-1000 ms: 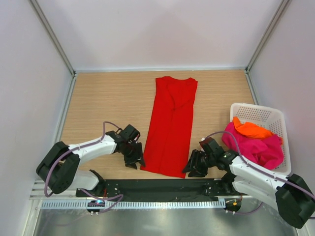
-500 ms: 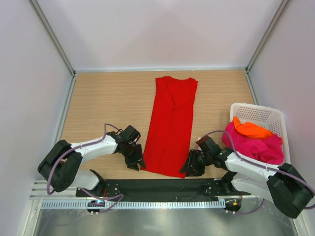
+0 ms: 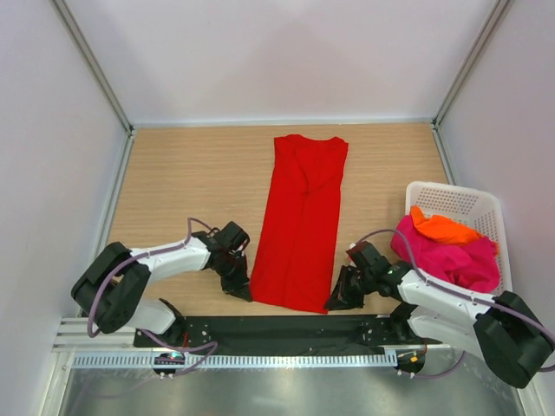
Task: Fold and stack the t-shirts
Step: Fold the tshirt
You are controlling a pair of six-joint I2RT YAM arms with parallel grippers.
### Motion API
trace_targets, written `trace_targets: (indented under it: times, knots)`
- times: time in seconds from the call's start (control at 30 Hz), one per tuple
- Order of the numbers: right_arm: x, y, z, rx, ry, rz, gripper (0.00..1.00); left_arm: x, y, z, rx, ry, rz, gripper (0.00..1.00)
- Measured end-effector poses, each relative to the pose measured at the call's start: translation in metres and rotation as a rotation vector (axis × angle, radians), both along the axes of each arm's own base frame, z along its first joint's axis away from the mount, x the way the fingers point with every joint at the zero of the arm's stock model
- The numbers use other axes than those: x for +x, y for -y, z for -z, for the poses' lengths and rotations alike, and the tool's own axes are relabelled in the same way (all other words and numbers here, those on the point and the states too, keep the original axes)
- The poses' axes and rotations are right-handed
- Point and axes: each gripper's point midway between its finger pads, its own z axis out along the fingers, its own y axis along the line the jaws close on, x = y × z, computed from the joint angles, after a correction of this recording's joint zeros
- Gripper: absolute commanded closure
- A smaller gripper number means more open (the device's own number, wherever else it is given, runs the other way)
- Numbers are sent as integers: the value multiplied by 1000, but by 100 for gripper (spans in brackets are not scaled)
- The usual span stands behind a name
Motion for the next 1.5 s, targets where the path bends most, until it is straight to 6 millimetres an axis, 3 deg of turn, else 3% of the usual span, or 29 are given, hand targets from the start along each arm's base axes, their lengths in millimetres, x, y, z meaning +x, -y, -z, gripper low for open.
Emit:
trace_targets:
  times: [0.23,0.37,0.5,0.57,0.7,0.9,1.1,1.5]
  knots:
    - [3,14,-7,-47,65,42,99,-3,5,-6,11,55,25,100]
    - [18,14,-26,-68,103,64,99,14,10,-31,31,123,22,100]
    - [54,13,-54,-115,149,77,99,60,35,-81,11,260,49,100]
    - [81,16,-72,-128,182,96,99,86,50,-105,-17,331,57,100]
    - [145,26,-105,-146,236,148,99,133,61,-124,-14,379,58,100]
    - [207,20,-121,-156,262,97,99,196,56,-116,-6,354,30,100]
    - [243,23,-105,-175,236,91,99,251,56,-103,-42,338,30,100]
    - [291,39,-72,-175,182,134,99,296,80,-85,-142,325,27,100]
